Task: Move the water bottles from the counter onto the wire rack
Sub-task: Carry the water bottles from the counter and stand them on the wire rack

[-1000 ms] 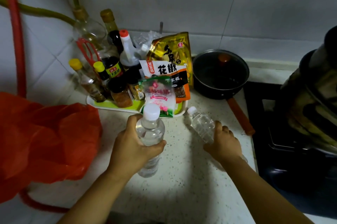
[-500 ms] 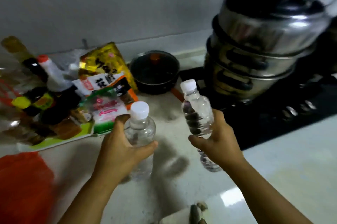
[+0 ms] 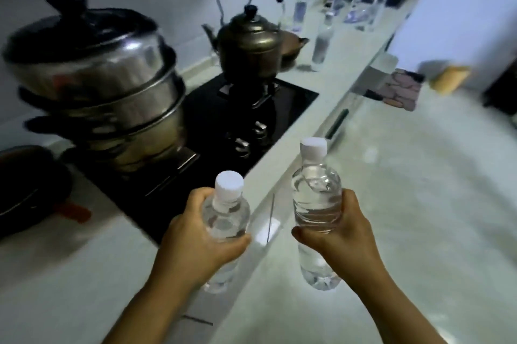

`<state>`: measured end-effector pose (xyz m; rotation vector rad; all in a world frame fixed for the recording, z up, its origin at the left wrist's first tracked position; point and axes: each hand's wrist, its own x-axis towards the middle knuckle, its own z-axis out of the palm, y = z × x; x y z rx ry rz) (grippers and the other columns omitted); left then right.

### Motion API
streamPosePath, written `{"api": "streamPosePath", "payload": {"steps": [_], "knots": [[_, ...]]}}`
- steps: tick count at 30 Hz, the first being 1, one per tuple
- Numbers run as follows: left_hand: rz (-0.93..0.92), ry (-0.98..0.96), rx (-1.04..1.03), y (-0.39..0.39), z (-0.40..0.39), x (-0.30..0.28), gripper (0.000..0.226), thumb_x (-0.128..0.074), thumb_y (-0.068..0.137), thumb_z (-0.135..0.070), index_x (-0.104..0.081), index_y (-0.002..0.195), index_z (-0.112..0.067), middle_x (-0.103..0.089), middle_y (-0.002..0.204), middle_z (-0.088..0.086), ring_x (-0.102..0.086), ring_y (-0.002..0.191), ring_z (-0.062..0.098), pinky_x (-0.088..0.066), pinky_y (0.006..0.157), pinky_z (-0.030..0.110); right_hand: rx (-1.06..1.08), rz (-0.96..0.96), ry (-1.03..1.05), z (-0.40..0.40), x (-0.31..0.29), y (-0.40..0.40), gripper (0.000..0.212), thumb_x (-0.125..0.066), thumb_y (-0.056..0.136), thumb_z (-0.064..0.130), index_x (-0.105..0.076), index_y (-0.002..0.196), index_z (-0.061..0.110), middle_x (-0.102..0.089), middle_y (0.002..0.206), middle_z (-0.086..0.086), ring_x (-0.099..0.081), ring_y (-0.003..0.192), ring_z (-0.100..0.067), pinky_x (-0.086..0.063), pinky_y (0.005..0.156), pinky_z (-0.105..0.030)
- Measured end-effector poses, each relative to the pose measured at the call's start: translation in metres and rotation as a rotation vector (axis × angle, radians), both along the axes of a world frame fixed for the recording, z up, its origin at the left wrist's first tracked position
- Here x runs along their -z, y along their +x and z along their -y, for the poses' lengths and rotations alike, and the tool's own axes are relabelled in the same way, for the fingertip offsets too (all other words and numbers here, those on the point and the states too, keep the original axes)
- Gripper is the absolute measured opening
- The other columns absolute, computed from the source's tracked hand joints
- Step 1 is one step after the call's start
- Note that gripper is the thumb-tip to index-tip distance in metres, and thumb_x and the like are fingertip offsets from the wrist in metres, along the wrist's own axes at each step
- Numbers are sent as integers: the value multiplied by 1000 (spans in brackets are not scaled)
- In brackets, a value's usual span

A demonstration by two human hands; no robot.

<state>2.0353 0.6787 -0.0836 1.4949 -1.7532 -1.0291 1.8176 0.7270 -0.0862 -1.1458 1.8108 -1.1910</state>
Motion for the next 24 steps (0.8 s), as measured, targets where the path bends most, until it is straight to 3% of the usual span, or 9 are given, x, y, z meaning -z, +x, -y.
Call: {"api": "streamPosePath", "payload": {"steps": [3, 7, 11, 20, 24], "knots": [[1, -14, 68, -84, 7, 4, 69, -79, 45, -52, -42, 104, -51, -57, 97, -28, -58, 88, -3, -46, 66, 22, 74, -14, -15, -16, -1, -79, 51, -75, 46, 30, -44, 87, 39, -61, 82, 37, -60, 68, 10, -40, 45, -3], [9, -20, 178, -181, 16, 2, 70, -82, 45, -51, -38, 98, -59, -58, 98, -26, -60, 86, 1, -46, 67, 19, 146, -68, -31, -31, -5, -169, 52, -79, 52, 23, -45, 86, 40, -59, 85, 38, -59, 71, 10, -41, 50, -2], [25, 4, 262, -252, 36, -1, 76, -79, 41, -56, -44, 107, -46, -65, 99, -19, -65, 88, 3, -48, 69, 17, 241, -78, -33, -27, -6, -236, 53, -81, 52, 25, -45, 88, 38, -57, 86, 41, -59, 72, 12, -41, 51, -1], [54, 11, 378, -388, 151, 19, 75, -80, 41, -55, -42, 105, -44, -65, 95, -15, -64, 84, 6, -52, 70, 25, 375, -88, -7, 62, 12, -353, 55, -81, 53, 25, -45, 90, 40, -59, 86, 41, -61, 71, 11, -41, 50, -1], [30, 7, 440, -457, 228, 20, 73, -81, 44, -53, -40, 103, -46, -62, 94, -19, -63, 83, 4, -48, 66, 19, 446, -114, 40, 122, 10, -410, 54, -80, 54, 27, -44, 90, 42, -67, 77, 17, -62, 74, 7, -43, 49, -6]]}}
